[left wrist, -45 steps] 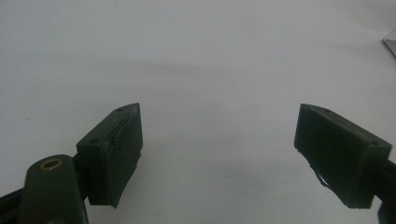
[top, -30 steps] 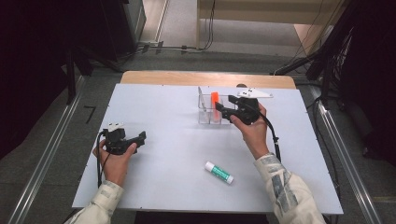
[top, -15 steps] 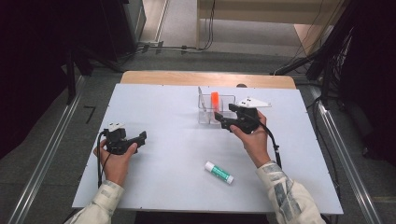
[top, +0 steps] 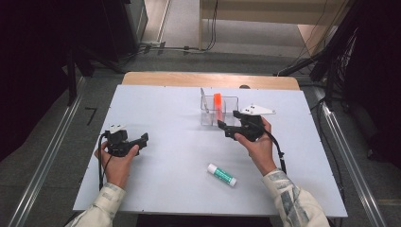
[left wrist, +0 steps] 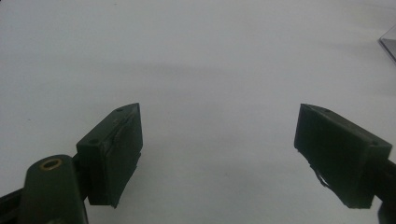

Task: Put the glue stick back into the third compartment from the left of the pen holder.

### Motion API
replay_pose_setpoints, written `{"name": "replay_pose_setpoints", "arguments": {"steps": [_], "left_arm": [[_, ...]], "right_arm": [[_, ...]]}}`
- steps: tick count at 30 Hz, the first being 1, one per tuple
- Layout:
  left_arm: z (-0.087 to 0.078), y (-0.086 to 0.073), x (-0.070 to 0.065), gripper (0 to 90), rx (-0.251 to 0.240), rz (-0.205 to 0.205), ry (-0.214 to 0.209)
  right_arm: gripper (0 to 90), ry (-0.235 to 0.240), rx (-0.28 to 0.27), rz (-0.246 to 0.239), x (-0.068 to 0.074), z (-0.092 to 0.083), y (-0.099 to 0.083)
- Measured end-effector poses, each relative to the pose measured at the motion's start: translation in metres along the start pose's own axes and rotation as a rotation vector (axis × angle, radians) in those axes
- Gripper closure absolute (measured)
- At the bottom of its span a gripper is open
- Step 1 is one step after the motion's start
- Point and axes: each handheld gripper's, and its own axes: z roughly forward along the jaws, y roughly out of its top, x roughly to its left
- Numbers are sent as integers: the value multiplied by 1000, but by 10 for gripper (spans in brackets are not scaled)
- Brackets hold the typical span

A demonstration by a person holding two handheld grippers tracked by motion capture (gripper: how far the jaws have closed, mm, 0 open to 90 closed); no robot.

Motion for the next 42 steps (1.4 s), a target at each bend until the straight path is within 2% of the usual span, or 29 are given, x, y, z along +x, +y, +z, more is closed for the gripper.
{"name": "replay_pose_setpoints", "arguments": {"steps": [21, 35, 42], "left_arm": [[0, 0, 0, 166, 0, -1, 2], [0, 0, 0, 166, 3, 1, 1], [0, 0, 0, 166, 10, 7, -1]], "right_arm": [[211, 12, 24, -11, 8, -20, -29], [211, 29, 64, -50, 23, -27, -54], [211, 39, 62, -61, 31, -30, -64]]}}
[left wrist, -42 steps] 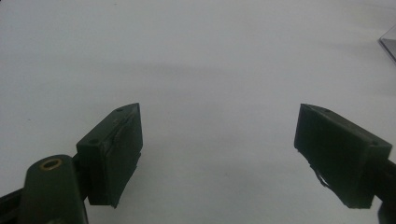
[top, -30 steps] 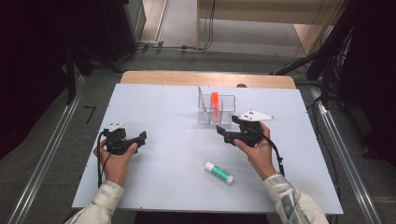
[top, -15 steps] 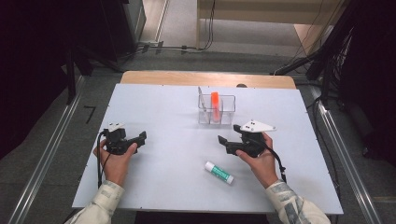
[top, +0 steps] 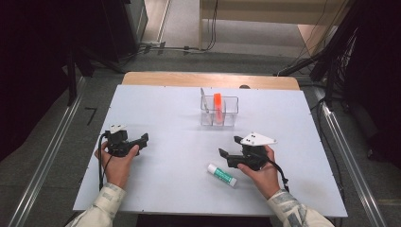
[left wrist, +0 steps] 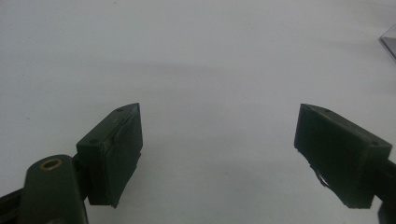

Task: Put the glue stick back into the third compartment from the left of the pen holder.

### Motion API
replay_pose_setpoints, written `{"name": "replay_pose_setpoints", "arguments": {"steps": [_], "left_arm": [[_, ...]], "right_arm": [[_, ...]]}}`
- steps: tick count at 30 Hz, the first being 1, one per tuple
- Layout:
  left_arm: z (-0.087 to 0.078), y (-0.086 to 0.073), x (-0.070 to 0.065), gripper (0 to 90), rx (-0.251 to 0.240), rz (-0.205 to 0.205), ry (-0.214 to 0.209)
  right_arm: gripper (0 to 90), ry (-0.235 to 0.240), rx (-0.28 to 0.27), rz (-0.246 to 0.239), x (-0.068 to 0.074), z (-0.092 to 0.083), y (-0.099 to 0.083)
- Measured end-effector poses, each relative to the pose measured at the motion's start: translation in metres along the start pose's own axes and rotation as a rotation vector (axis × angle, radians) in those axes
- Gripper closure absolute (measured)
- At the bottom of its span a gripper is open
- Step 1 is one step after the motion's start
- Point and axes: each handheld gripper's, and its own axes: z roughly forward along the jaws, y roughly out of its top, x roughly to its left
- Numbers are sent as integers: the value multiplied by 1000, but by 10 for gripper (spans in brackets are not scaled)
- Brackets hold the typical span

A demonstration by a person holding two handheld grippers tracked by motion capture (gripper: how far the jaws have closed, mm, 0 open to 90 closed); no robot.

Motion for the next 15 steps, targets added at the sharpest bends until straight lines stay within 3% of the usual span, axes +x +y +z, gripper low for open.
{"name": "replay_pose_setpoints", "arguments": {"steps": [15], "left_arm": [[0, 0, 0, 167, 1, 1, -1]], "right_arm": [[211, 24, 22, -33, 18, -5, -20]]}}
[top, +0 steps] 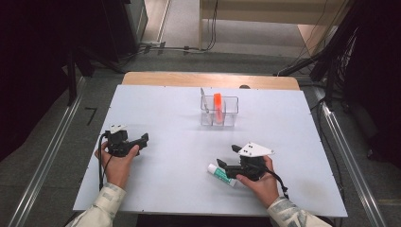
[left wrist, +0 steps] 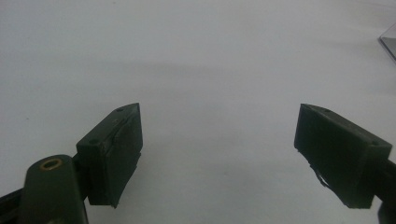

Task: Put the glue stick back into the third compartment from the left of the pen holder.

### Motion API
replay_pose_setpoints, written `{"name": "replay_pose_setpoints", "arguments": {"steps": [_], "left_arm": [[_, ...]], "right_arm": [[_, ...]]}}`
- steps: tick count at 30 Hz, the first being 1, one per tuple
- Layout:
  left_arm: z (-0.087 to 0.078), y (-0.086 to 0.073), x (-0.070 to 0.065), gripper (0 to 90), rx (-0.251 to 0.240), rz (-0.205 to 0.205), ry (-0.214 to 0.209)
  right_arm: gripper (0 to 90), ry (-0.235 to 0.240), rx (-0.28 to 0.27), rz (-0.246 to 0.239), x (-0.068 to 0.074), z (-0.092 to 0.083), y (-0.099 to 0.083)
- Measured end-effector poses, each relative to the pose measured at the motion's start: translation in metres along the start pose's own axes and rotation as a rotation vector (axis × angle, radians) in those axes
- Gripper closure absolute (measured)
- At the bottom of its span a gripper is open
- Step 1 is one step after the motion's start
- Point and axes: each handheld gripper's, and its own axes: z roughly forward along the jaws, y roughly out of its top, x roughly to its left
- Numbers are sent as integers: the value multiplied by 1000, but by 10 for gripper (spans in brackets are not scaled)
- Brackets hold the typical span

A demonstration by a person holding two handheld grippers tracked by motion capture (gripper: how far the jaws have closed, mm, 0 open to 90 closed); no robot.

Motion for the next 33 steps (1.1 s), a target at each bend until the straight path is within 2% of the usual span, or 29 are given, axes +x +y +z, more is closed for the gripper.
{"name": "replay_pose_setpoints", "arguments": {"steps": [6, 10, 19, 33], "left_arm": [[0, 0, 0, 166, 1, 1, -2], [0, 0, 0, 166, -11, -10, -2], [-1, 0, 0, 167, -11, -7, -3], [-1, 0, 0, 167, -14, -6, -3]], "right_arm": [[211, 4, 3, -27, 9, 0, -7], [211, 18, 20, -39, 15, 1, -11], [220, 36, 46, -57, 26, 4, -17], [239, 40, 79, -81, 29, 9, -19]]}}
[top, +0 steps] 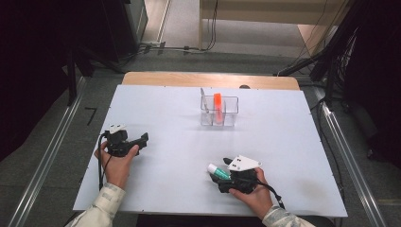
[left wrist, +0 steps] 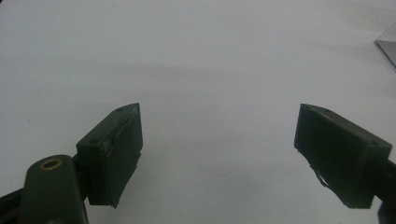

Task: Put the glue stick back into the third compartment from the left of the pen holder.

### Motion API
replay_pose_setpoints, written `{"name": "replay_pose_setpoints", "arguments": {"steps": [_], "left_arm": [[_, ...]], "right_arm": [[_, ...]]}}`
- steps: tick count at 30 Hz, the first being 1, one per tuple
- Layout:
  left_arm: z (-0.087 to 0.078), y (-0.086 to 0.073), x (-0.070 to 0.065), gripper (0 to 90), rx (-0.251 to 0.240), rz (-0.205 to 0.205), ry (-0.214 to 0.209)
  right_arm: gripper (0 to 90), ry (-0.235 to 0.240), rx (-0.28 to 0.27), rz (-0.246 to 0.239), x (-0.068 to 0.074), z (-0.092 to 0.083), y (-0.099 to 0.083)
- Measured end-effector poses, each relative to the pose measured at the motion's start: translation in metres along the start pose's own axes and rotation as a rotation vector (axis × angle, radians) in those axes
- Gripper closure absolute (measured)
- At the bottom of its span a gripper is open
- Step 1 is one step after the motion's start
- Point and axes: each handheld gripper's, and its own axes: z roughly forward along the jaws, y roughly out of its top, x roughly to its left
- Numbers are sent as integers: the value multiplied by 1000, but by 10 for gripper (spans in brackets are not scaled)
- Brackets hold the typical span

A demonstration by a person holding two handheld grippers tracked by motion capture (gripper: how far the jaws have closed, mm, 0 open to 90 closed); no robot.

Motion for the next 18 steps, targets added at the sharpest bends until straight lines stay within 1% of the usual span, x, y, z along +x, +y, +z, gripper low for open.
{"name": "replay_pose_setpoints", "arguments": {"steps": [3, 8, 11, 16, 18], "left_arm": [[0, 0, 0, 166, 1, 0, -1], [0, 0, -1, 167, 1, 0, -1], [0, 0, -1, 167, 0, 1, -2], [0, 0, -1, 167, 1, 0, -2], [1, 0, -1, 167, 0, 0, -1]], "right_arm": [[252, -1, 8, -4, 0, 1, 0], [277, 2, 41, -23, 2, 5, 2], [292, 0, 61, -26, 3, 7, 3], [322, 0, 72, -31, 3, 9, 4], [341, -1, 77, -25, 3, 9, 4]]}}
